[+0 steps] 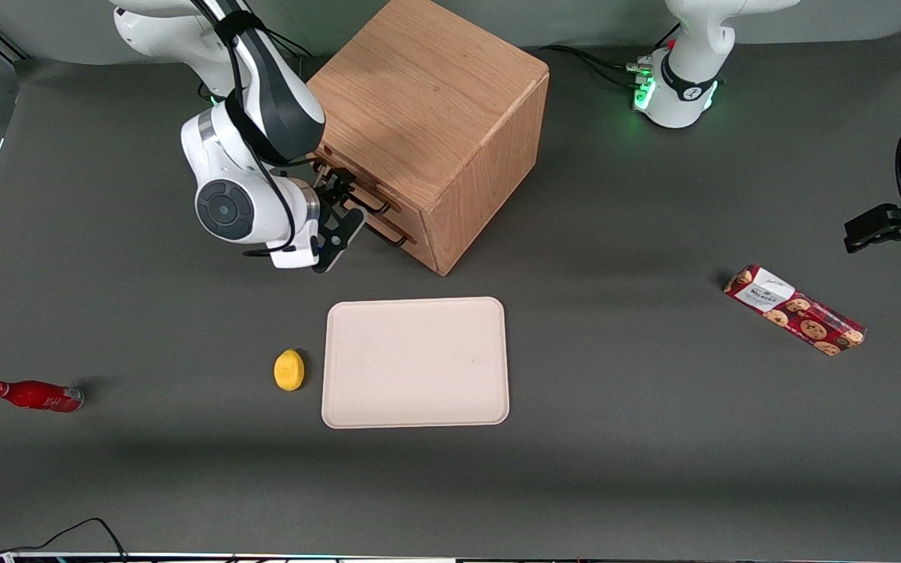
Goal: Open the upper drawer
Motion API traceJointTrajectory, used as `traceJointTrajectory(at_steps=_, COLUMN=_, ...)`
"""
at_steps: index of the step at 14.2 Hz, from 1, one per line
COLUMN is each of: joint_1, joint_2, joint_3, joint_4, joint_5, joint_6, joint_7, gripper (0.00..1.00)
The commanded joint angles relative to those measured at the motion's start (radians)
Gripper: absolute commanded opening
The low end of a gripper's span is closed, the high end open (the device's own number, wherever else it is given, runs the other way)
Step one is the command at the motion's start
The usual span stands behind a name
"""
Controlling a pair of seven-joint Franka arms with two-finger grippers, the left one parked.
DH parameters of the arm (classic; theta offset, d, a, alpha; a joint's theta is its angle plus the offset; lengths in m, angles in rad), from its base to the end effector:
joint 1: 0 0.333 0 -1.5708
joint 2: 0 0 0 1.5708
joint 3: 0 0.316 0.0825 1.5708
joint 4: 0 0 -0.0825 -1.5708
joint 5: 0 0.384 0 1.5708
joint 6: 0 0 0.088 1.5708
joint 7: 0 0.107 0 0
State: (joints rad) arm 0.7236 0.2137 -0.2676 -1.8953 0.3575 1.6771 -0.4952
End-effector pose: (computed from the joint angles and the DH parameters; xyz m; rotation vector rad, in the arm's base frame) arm 0.4831 0.2809 0.3717 -2.5526 -1.1245 0.5856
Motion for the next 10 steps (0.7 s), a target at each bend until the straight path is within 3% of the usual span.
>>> traceJointTrajectory(at_steps=1, joint_1=-0.022, joint_2=0.016, joint_3=-0.002, joint_4=0.008, joint_5=0.029, joint_6=0.012, joint_7=-0.054, gripper=1.00)
traceJointTrajectory(at_steps=10, joint_1=-0.107, joint_2=0.058, joint_3=0.010, joint_4=0.067, joint_5=0.029, joint_6=0.012, joint_7=-0.102, gripper=1.00)
